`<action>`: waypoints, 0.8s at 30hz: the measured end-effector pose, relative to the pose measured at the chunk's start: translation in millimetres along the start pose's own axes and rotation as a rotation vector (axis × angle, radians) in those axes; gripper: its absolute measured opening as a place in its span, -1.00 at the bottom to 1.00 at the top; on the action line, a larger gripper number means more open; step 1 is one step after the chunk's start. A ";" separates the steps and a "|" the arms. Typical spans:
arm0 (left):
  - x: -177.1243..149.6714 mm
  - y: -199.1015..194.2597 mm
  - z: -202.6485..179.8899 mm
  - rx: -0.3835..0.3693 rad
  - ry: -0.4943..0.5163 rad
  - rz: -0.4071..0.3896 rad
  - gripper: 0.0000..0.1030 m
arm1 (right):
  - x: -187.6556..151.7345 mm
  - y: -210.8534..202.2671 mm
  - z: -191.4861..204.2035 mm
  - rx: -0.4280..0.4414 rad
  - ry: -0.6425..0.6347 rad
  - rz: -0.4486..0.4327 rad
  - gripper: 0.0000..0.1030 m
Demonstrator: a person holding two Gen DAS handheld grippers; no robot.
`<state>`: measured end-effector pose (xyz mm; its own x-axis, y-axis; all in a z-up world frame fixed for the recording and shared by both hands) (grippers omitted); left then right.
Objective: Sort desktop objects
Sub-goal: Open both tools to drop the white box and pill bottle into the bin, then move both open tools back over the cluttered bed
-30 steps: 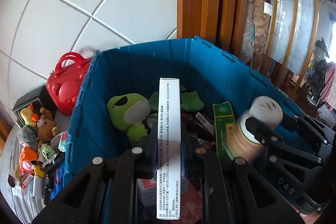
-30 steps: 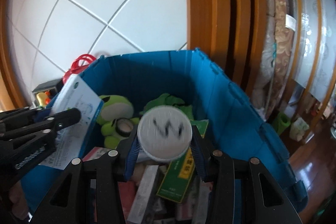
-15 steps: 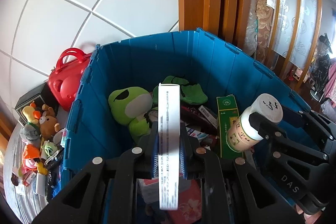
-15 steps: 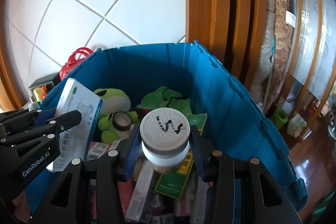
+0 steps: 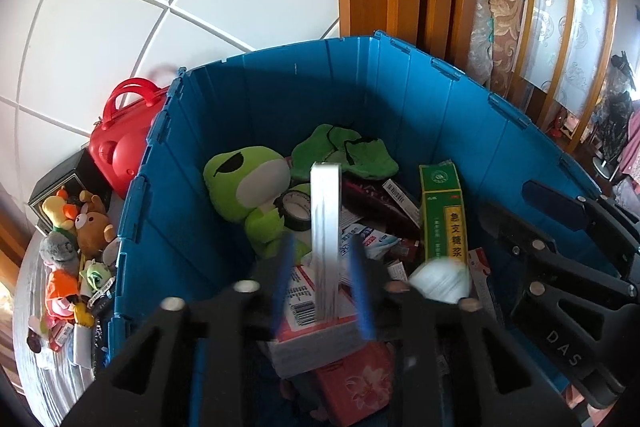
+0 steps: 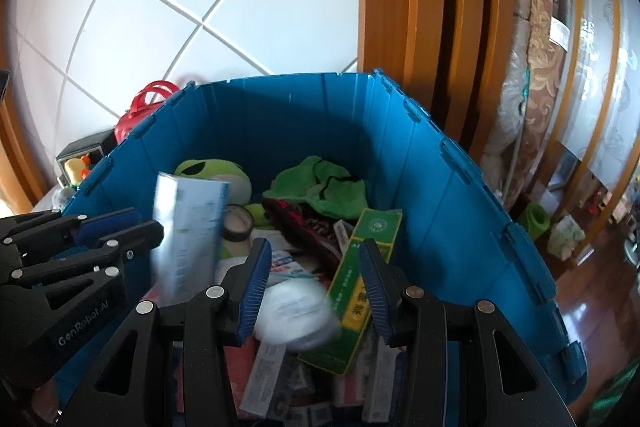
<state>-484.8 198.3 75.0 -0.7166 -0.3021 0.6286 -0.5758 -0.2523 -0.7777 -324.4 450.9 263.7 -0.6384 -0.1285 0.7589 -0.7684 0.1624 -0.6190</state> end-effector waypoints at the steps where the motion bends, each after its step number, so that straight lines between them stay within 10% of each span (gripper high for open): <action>1: 0.5 -1.4 0.0 0.001 -0.002 -0.007 -0.12 | 0.2 -0.2 0.0 -0.001 0.002 0.000 -0.03; 24: 1.2 -14.6 14.6 0.023 -0.060 -0.080 0.06 | 1.0 -3.9 -5.5 0.010 0.056 -0.002 0.85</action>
<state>-471.5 188.2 87.2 -0.6434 -0.3340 0.6888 -0.6207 -0.2991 -0.7248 -321.7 455.6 268.0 -0.6338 -0.0741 0.7699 -0.7702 0.1527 -0.6193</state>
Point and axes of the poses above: each gripper's, at about its wrist camera, not at the fingertips, and y roughly the way its jaws point, z to its left, x to its top, the point moved 6 cm from there along y, roughly the way its jaws point, and after that the axes turned 6 degrees about z, right-handed, at the moved point
